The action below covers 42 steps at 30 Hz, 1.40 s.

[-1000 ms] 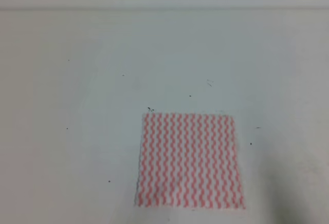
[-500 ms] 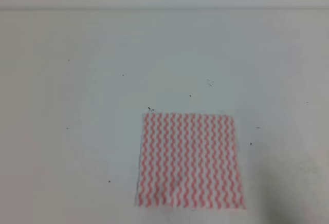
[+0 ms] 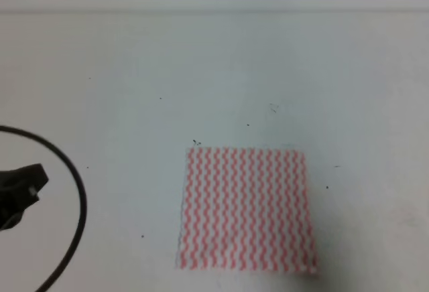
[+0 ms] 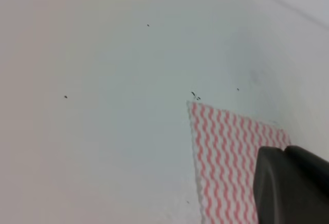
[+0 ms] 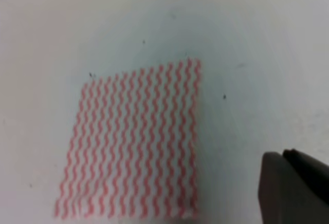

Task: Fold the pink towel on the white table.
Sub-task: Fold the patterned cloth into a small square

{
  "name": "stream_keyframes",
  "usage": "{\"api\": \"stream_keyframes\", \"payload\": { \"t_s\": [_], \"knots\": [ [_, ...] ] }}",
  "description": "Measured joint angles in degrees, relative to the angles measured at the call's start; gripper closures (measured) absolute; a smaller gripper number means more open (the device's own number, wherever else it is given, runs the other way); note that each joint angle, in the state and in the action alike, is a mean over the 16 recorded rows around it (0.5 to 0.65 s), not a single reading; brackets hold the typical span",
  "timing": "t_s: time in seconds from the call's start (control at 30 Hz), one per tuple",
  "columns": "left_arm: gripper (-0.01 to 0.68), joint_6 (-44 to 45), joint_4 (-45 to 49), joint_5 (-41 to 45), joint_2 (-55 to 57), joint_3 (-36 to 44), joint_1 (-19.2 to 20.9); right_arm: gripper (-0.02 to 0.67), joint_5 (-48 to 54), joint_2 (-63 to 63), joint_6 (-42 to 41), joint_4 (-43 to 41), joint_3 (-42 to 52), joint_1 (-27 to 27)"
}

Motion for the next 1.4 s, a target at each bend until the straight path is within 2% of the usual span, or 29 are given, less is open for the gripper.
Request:
{"api": "stream_keyframes", "payload": {
  "t_s": [0.13,0.23,0.43,0.67,0.8,0.97,1.1,1.4],
  "knots": [
    [0.678,8.87,-6.25,1.92,6.95,-2.38,-0.83,0.667,4.67,6.23,-2.17,1.32,-2.8,0.0],
    [0.678,15.35,-11.58,1.23,11.7,-3.33,-2.96,0.667,6.85,10.8,-5.17,4.66,-4.02,0.03],
    [0.678,24.74,-20.21,-4.1,18.75,-3.59,-10.56,0.667,6.74,18.38,-13.03,14.02,-4.53,1.39],
    [0.678,28.62,-23.9,-11.95,23.97,-3.75,-21.52,0.667,1.25,26.99,-18.98,23.61,-4.71,9.79],
    [0.678,28.92,-24.35,-14.76,25.31,-3.82,-25.27,0.667,-3.02,31.54,-19.15,25.37,-4.82,15.89],
    [0.678,29.07,-24.65,-15.63,25.7,-3.83,-27.14,0.666,-7.44,37.13,-17.69,25.36,-4.84,22.25],
    [0.678,29.15,-24.65,-15.35,25.68,-3.84,-27.23,0.655,-9.2,40.95,-16.76,24.94,-4.84,24.41],
    [0.678,29.5,-24.66,-14.51,25.68,-3.83,-27.23,0.514,-10.62,46.75,-13.38,24.65,-4.89,24.58]
  ]
}}
